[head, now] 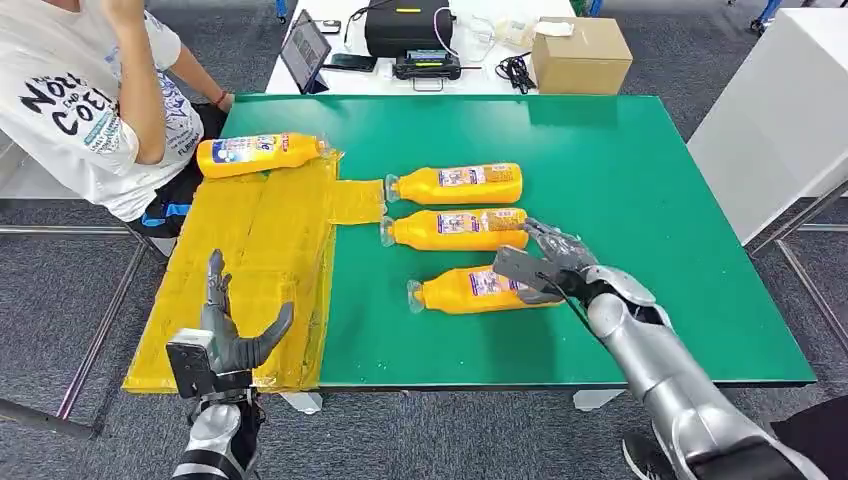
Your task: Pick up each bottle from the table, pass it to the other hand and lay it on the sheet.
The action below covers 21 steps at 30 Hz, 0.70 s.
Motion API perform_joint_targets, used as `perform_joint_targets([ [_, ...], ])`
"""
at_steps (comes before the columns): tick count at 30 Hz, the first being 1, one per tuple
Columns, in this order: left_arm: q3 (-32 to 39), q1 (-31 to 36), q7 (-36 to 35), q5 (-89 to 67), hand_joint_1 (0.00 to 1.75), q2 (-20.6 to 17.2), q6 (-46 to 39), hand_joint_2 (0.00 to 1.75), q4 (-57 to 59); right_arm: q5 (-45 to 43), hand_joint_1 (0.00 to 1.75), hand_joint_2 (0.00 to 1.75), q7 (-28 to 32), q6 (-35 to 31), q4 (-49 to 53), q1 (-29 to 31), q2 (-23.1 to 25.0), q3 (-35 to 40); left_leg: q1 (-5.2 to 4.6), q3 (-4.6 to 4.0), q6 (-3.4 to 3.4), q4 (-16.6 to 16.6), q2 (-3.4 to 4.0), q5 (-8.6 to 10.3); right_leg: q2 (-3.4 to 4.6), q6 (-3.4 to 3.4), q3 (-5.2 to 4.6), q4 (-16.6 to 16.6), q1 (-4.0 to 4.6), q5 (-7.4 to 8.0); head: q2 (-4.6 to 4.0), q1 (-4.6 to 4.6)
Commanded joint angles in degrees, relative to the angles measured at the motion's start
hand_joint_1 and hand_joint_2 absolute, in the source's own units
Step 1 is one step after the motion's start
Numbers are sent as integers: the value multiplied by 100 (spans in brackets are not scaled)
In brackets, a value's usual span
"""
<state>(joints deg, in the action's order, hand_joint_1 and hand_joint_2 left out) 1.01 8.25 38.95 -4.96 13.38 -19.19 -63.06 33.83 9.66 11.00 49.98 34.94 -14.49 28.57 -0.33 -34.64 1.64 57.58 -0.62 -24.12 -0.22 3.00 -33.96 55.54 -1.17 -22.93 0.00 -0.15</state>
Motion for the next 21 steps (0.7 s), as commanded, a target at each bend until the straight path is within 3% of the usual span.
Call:
perform_joint_targets([
  [1,-125,320,105,22,0,-42,22,175,617,-89,0,175,84,235,-1303,832,27,634,3,16,-9,1,6,-8,3,-12,15,1,4,-6,0,0],
  [12,-133,325,105,26,0,-44,22,175,622,-117,0,175,113,249,-1334,847,53,686,2,9,-7,0,6,-5,5,-9,9,0,3,-3,0,2],
  [21,-188,426,105,86,0,-58,15,175,709,-792,0,175,423,633,-1300,917,121,972,2,8,-8,1,10,-6,8,-10,7,3,3,-3,0,2],
])
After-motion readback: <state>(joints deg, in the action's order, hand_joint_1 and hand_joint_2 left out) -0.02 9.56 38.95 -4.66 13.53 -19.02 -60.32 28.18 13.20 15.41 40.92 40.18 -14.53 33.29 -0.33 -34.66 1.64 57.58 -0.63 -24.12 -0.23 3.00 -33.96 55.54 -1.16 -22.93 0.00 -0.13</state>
